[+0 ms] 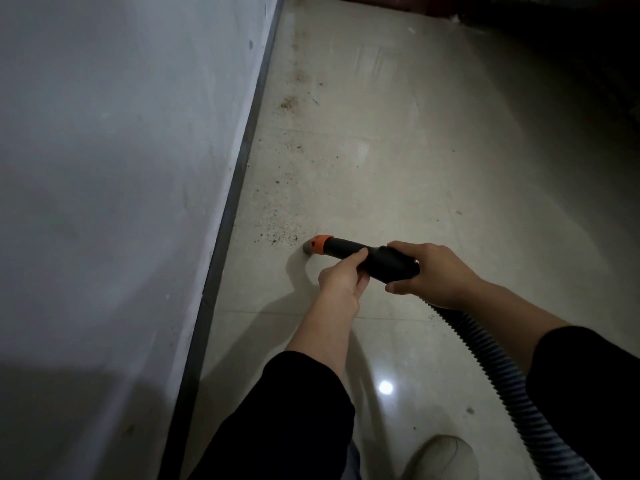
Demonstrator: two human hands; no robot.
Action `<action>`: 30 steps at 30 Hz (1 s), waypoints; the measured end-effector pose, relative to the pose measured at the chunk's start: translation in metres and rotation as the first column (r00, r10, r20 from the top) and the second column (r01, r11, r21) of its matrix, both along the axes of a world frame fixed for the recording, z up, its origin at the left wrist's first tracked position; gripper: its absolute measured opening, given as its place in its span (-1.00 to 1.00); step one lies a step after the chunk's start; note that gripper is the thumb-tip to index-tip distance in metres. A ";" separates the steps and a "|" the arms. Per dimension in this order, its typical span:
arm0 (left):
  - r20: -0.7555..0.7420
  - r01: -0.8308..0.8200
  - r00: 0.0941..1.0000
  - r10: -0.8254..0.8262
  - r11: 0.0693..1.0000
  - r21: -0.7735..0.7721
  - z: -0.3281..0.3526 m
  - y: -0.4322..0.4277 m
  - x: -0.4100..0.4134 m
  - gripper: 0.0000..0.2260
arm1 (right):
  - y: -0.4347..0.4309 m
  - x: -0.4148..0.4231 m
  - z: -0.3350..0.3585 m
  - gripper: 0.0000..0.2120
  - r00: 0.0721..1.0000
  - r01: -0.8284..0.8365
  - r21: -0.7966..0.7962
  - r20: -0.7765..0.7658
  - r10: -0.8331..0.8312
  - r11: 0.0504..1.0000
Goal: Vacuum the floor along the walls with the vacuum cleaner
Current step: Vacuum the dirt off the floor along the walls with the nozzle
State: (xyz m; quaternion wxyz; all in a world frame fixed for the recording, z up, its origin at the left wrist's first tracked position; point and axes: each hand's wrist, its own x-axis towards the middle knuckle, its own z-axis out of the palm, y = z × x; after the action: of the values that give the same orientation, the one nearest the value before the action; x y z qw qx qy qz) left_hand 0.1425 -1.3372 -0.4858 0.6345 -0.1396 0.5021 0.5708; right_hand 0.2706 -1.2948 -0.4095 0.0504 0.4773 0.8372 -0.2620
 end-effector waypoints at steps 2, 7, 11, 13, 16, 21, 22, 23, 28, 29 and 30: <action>0.002 -0.002 1.000 0.002 1.000 0.006 0.000 -0.001 -0.002 -0.63 | -0.001 -0.002 0.000 -0.54 1.000 -0.002 -0.002 -0.005 0.002 1.000; 0.004 -0.021 1.000 0.021 1.000 -0.006 0.001 -0.005 -0.013 -0.60 | -0.005 -0.014 -0.002 -0.55 1.000 -0.014 -0.009 -0.025 0.013 1.000; -0.005 -0.016 1.000 0.016 1.000 -0.020 0.000 -0.007 -0.021 -0.59 | -0.007 -0.021 -0.004 -0.55 0.999 -0.024 -0.002 -0.032 0.024 1.000; -0.009 -0.027 1.000 0.027 0.999 -0.021 -0.001 -0.007 -0.024 -0.59 | -0.007 -0.023 -0.005 -0.55 0.999 -0.034 -0.004 -0.036 0.034 0.999; -0.014 -0.056 0.998 0.055 0.998 -0.014 -0.003 -0.005 -0.030 -0.60 | -0.005 -0.029 -0.007 -0.53 0.998 -0.045 -0.003 -0.039 0.045 0.999; -0.007 -0.080 0.997 0.080 0.997 -0.013 -0.004 -0.006 -0.039 -0.60 | 0.000 -0.040 -0.009 -0.53 0.997 -0.068 -0.005 -0.039 0.068 0.998; -0.007 -0.086 0.996 0.086 0.996 -0.017 -0.005 -0.006 -0.041 -0.60 | 0.000 -0.042 -0.010 -0.53 0.997 -0.075 -0.006 -0.038 0.074 0.997; -0.008 -0.091 0.996 0.091 0.996 -0.021 -0.005 -0.006 -0.044 -0.61 | 0.001 -0.044 -0.010 -0.54 0.996 -0.081 -0.006 -0.039 0.080 0.997; -0.015 -0.111 0.994 0.111 0.994 -0.021 -0.004 -0.008 -0.052 -0.62 | 0.003 -0.055 -0.011 -0.54 0.994 -0.102 -0.017 -0.042 0.101 0.995; -0.015 -0.117 0.993 0.116 0.993 -0.022 -0.004 -0.008 -0.054 -0.62 | 0.003 -0.057 -0.011 -0.54 0.994 -0.103 -0.020 -0.043 0.102 0.995; -0.015 -0.124 0.992 0.123 0.992 -0.022 -0.004 -0.008 -0.055 -0.62 | 0.003 -0.058 -0.011 -0.53 0.993 -0.106 -0.023 -0.045 0.105 0.994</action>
State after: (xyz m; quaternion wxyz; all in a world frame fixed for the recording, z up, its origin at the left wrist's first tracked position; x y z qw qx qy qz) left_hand 0.0876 -1.3456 -0.4894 0.5928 -0.1738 0.5035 0.6041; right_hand 0.2122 -1.2914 -0.4207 0.0521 0.4259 0.8589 -0.2797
